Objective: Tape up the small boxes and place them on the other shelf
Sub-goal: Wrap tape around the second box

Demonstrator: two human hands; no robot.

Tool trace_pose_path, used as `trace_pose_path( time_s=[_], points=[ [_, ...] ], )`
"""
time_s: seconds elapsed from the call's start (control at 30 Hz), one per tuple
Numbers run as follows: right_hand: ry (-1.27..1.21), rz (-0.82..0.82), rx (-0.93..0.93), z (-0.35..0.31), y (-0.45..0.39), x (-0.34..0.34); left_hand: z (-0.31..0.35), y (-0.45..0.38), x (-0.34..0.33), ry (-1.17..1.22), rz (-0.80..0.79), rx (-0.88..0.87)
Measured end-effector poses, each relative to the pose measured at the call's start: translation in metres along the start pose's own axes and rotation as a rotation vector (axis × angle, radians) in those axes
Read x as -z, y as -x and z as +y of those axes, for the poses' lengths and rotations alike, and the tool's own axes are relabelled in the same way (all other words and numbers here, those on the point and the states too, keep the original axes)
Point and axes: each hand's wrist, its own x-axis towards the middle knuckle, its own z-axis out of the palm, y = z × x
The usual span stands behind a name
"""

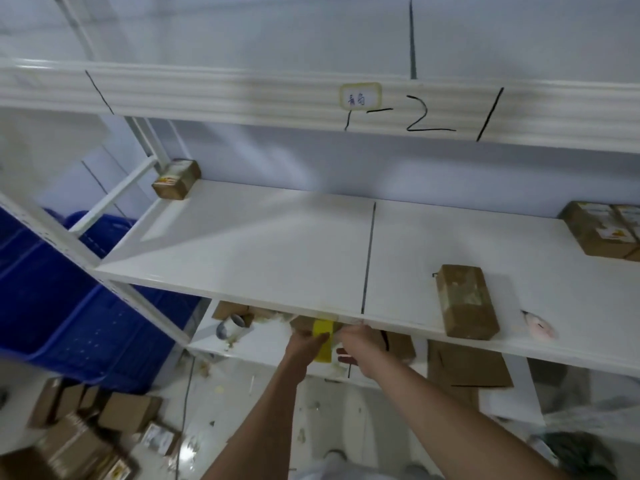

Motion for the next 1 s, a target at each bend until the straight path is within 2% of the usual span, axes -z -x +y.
trace_pose_path(
  time_s=[0.23,0.33,0.53,0.67,0.77,0.87,1.0],
  points=[
    [-0.065,-0.019,-0.048,-0.011,-0.007,-0.024,0.004,0.011,0.010,0.058,-0.127,0.065],
    [-0.194,-0.010,-0.097,-0.014,-0.010,-0.029,0.002,0.010,0.025,0.094,-0.159,0.104],
    [-0.331,0.054,-0.128,-0.004,-0.062,-0.035,0.004,0.007,0.038,0.172,-0.222,0.056],
    [-0.322,-0.059,-0.130,-0.028,-0.032,-0.030,0.004,0.004,0.038,0.225,-0.252,0.036],
    [-0.267,-0.017,-0.192,-0.037,-0.033,-0.027,0.009,0.007,0.040,0.272,-0.268,0.030],
    [-0.253,-0.037,-0.125,-0.052,-0.021,-0.024,0.022,0.010,0.039,0.297,-0.260,0.016],
    [-0.250,0.104,-0.176,-0.059,-0.009,-0.024,0.035,0.004,0.033,0.260,-0.241,0.053]
  ],
)
